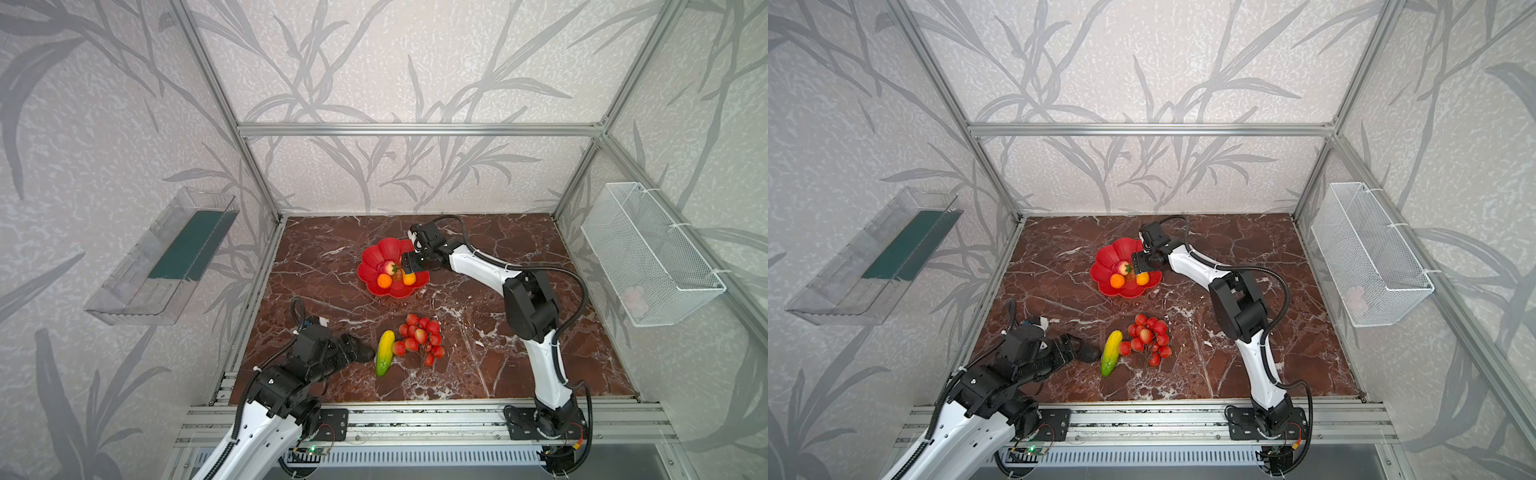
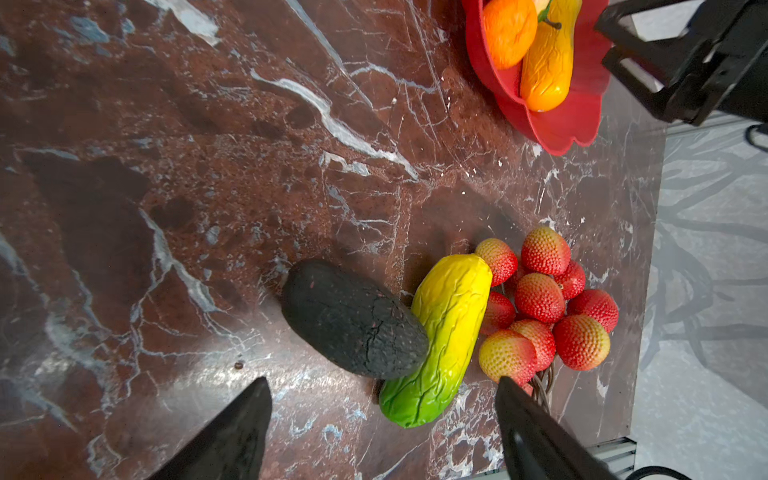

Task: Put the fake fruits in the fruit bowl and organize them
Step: 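Place the yellow fruit in the bowl with the right gripper while the left withdraws, then grasp the dark avocado with the left gripper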

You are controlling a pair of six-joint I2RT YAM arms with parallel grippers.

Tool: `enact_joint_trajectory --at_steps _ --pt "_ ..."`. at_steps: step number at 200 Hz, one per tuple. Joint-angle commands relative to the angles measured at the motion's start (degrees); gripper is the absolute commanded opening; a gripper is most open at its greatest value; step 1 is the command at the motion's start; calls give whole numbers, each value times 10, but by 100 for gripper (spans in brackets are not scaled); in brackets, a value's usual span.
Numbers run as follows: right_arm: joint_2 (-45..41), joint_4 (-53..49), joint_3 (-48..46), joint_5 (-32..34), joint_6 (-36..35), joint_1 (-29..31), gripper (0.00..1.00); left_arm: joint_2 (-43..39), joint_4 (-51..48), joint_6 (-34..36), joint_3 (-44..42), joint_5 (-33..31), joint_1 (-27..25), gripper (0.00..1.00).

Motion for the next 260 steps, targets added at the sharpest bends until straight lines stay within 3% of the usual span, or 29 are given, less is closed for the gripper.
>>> enact_joint_trajectory --at_steps 1,43,66,96,143,206,260 --pt "-117 35 -55 -1 -19 -5 84 30 12 7 5 -41 -28 84" --pt "-292 78 -251 -9 -29 -5 96 88 -36 122 106 -105 -76 83" --pt "-382 81 -348 -4 -24 -4 100 149 -60 160 147 -111 -84 83" --pt "-482 57 -436 16 -17 -5 99 213 -57 119 134 -94 -104 83" --pt "-585 8 -502 45 -17 -6 99 178 -63 25 90 -112 -132 85" --pt "-630 -11 -520 58 -15 -8 99 271 50 -1 46 -65 -133 85" --pt "-655 -24 -522 73 -33 -12 99 281 112 -44 19 -134 -131 92"
